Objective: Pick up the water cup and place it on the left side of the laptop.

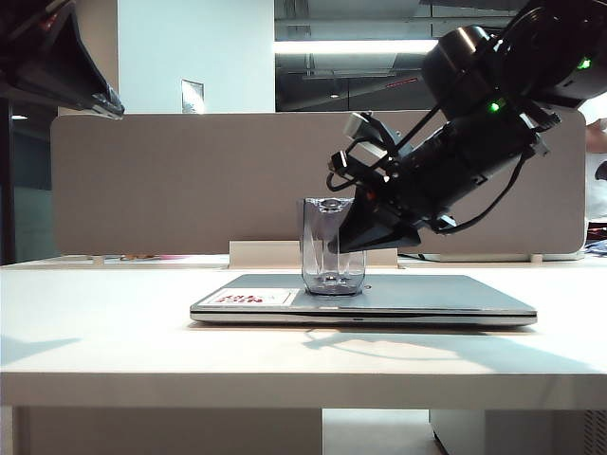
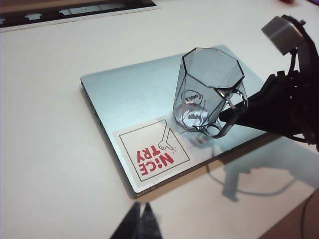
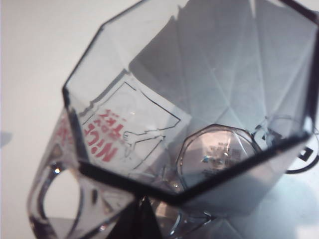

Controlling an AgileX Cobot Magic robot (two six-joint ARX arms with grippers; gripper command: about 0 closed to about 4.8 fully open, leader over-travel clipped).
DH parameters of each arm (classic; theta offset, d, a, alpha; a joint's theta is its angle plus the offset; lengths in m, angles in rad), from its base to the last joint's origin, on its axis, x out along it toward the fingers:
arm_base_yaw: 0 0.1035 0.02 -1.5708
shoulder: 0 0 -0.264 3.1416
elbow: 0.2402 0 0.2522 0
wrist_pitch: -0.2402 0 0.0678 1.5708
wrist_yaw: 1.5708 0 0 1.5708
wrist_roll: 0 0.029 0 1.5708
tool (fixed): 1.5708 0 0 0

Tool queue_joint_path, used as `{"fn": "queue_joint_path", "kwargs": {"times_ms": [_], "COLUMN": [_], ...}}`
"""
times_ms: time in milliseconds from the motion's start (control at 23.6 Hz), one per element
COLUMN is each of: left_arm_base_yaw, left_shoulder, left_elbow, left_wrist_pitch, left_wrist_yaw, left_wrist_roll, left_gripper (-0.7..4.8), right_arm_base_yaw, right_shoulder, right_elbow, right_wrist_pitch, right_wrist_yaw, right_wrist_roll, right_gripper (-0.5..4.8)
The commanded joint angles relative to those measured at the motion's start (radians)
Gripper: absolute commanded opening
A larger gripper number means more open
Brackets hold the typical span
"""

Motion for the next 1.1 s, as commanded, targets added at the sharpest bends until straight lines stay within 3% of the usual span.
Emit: {"fn": "queue_joint_path", "kwargs": {"times_ms": [42,254,592,1100], "left_arm_base_yaw": [0.001,0.001,0.001,0.001], "left_shoulder": [-0.002,-0.002,-0.002,-0.002], "left_elbow": [0.008,0.008,0.008,0.008], "left_wrist_pitch": [0.0,-0.002,-0.003,-0.032], "left_wrist_yaw": [-0.003,-0.003,-0.003,-0.003], "left_wrist_roll": [0.005,0.005,0.005,0.005], "left_gripper": [-0.06,-0.06,-0.06,-0.06], "right_arm_base_yaw": [0.01,0.024,0.027,0.048], "right_shoulder": [-0.004,-0.004,-0.004,-0.005], "right_elbow": [0.006,0.006,0.006,0.006], "right_wrist_pitch": [0.035,0.062,-0.035,-0.081], "right_wrist_yaw": [0.011,0.025,0.152,0.128], "right_wrist_roll": [-0.003,-0.002,-0.003,-0.002], "right_gripper": [-0.05,-0.05,-0.05,-0.06]}}
